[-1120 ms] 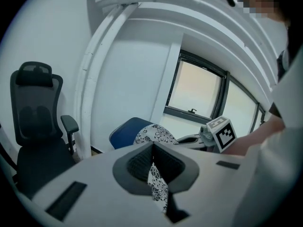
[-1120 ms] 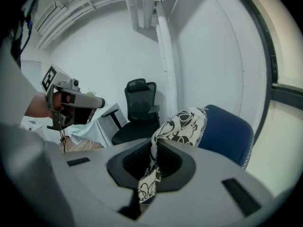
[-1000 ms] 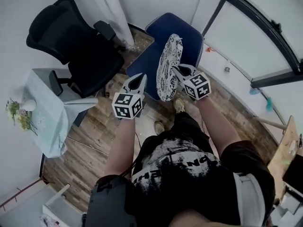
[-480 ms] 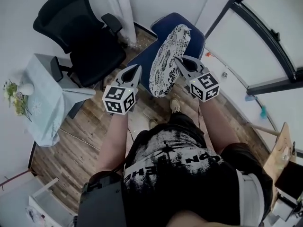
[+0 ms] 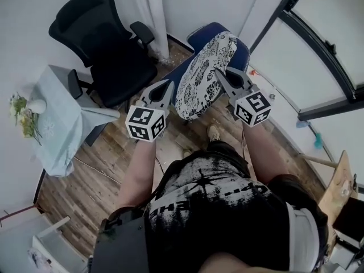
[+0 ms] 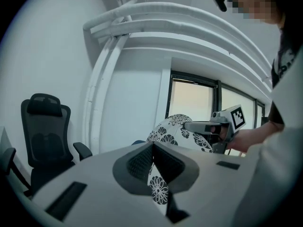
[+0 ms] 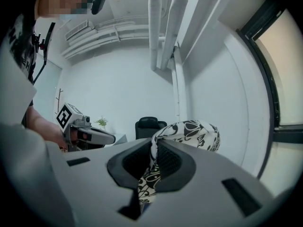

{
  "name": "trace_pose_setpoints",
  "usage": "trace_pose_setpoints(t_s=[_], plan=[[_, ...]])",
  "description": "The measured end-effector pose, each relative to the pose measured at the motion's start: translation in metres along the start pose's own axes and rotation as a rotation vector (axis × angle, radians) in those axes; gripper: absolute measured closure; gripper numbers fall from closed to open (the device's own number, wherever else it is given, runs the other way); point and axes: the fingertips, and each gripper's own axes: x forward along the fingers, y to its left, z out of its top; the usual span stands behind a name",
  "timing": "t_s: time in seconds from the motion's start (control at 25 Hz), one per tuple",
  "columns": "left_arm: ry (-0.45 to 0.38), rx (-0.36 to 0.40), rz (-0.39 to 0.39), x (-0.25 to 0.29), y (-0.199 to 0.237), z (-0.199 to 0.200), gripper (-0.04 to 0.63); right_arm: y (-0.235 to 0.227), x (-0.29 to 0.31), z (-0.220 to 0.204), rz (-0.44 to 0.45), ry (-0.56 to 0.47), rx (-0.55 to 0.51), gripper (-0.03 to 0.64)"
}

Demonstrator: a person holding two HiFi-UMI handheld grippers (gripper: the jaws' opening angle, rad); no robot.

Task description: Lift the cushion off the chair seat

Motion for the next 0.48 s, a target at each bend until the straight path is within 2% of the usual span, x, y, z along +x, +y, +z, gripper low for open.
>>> trace_pose_setpoints(t_s=[0.48], plan=[[0.003,-0.014,0.002,-0.0010,0.0011,-0.0039,0.583,0.0073,0.0003,-0.0056,0.023,0.019,-0.009,0.588]])
